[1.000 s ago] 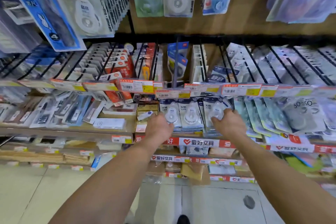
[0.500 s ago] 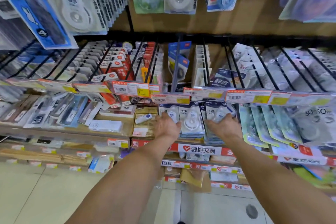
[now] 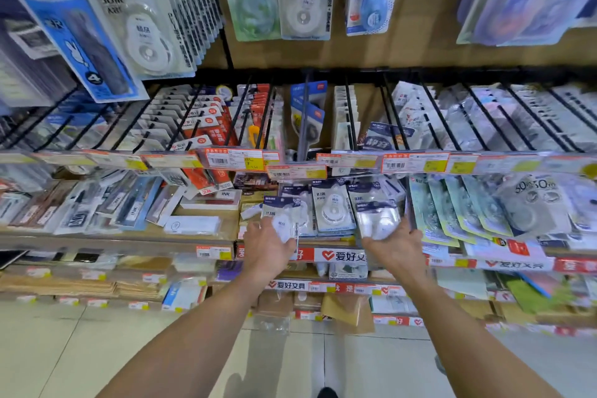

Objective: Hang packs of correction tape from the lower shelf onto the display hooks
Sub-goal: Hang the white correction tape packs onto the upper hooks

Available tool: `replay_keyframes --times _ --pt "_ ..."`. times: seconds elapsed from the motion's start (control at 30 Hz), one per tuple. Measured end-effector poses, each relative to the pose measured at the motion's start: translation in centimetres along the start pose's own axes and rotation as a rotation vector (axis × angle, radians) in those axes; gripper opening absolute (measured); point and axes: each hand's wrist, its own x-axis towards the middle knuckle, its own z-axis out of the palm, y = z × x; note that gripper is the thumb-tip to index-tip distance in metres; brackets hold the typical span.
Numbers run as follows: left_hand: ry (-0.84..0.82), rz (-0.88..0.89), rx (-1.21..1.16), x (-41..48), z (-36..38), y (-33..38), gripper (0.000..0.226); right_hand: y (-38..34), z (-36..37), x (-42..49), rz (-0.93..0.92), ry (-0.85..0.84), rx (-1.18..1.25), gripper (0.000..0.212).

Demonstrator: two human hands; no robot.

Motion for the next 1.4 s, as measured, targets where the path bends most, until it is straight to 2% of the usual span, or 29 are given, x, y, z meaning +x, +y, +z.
replay_keyframes --times 0.1,0.27,0.4,0.53,0.63,0.77,0.8,0.83,0.93,1.0,1.13,1.23,1.4 --pt "0.027 0.055 -0.030 -3.2 -0.6 -1.2 0.072 0.4 0.4 -3.3 0.016 -0.012 0.121 0.098" --pt "0.003 0.097 -0.126 -6.8 -1.3 -2.2 0.077 -0.8 1.9 -8.5 -0.029 0.104 0.288 0.089" --pt "0.028 0.129 -0.168 -8.7 -3.4 -3.2 0.075 -3.2 2.5 -12.4 -0.066 0.167 0.357 0.069" --pt "0.095 0.221 -0.187 -10.0 -6.8 -4.8 0.075 -6.2 3.0 -14.8 -0.128 0.132 0.400 0.075" --pt "0.159 0.292 -0.210 -10.0 -9.5 -6.3 0.076 -9.0 3.0 -16.2 -0.251 0.090 0.463 0.075" --pt "0.267 0.377 -0.237 -9.8 -12.6 -7.4 0.074 -13.0 2.0 -18.1 -0.445 0.070 0.624 0.029" --pt "0.291 0.387 -0.248 -9.7 -13.3 -7.4 0.073 -13.9 1.5 -18.4 -0.488 0.056 0.662 0.023" --pt "0.315 0.398 -0.253 -9.7 -13.9 -7.4 0.071 -14.8 1.2 -18.5 -0.522 0.052 0.692 0.022" --pt "0.356 0.407 -0.297 -9.2 -15.7 -6.7 0.070 -17.3 0.1 -18.8 -0.571 0.093 0.746 0.045" --pt "0.377 0.406 -0.331 -8.7 -16.7 -6.2 0.071 -18.8 -0.7 -18.8 -0.578 0.107 0.765 0.051" --pt "0.440 0.401 -0.362 -7.8 -18.0 -5.2 0.070 -21.3 -2.4 -18.1 -0.634 0.076 0.840 0.031" --pt "0.485 0.401 -0.359 -7.5 -18.6 -4.4 0.069 -22.8 -3.4 -17.5 -0.689 0.064 0.804 0.021" --pt "0.504 0.402 -0.389 -7.3 -19.2 -3.4 0.070 -25.0 -5.1 -17.0 -0.794 -0.010 0.823 0.020"
